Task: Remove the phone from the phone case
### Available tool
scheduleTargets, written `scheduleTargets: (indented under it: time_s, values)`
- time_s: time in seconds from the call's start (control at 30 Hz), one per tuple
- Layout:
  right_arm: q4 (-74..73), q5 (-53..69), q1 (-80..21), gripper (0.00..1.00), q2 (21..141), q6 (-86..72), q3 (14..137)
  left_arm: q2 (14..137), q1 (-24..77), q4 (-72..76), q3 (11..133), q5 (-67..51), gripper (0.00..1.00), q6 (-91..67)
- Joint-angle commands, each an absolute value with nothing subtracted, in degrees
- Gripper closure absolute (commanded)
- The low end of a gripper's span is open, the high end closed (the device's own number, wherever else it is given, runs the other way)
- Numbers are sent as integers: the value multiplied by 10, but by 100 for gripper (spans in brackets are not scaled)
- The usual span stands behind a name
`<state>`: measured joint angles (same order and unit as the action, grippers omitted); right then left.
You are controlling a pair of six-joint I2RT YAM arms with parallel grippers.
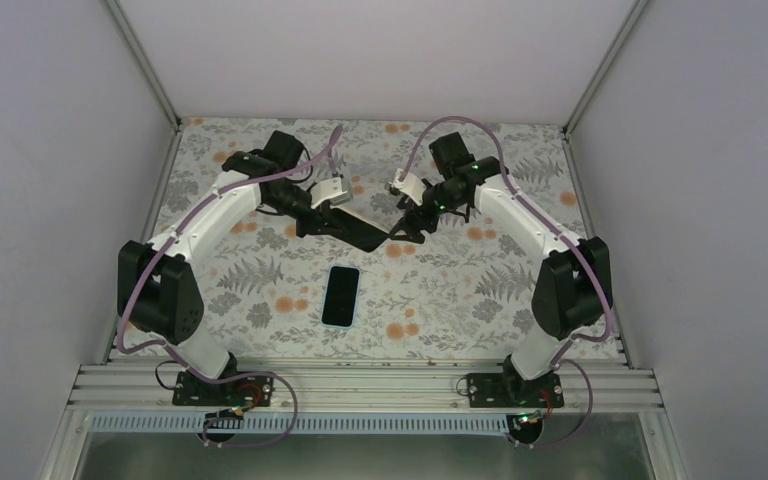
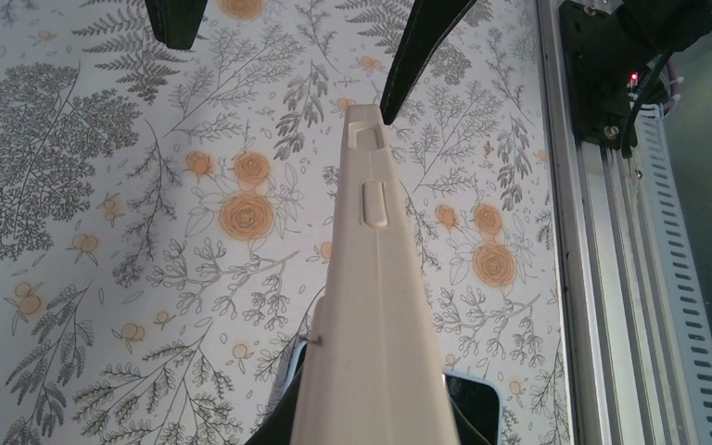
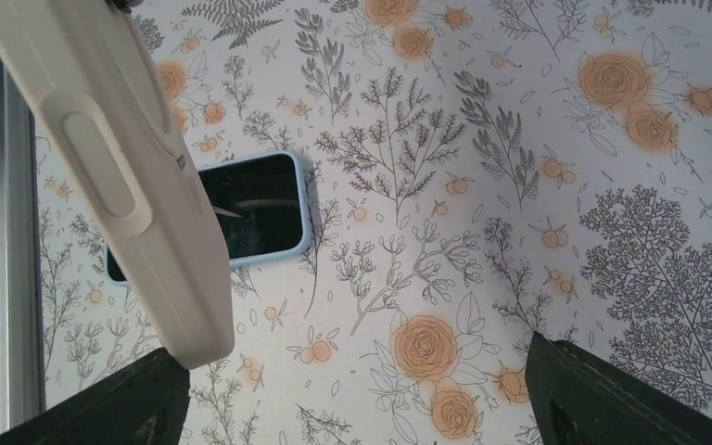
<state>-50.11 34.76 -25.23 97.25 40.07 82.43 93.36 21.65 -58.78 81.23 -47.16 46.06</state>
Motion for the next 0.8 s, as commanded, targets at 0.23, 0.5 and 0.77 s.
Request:
scheduleTargets:
  time_s: [0.23, 0.5, 0.77]
  values:
    - [-463, 323, -250, 8, 984, 387, 842, 920, 222, -604, 820, -524, 98, 487]
    - [-470, 322, -245, 9, 992, 395, 857, 923, 225, -611, 820, -524, 98, 493]
    - [-479, 321, -233, 9, 997, 404, 873, 923, 228, -617, 820, -525, 98, 500]
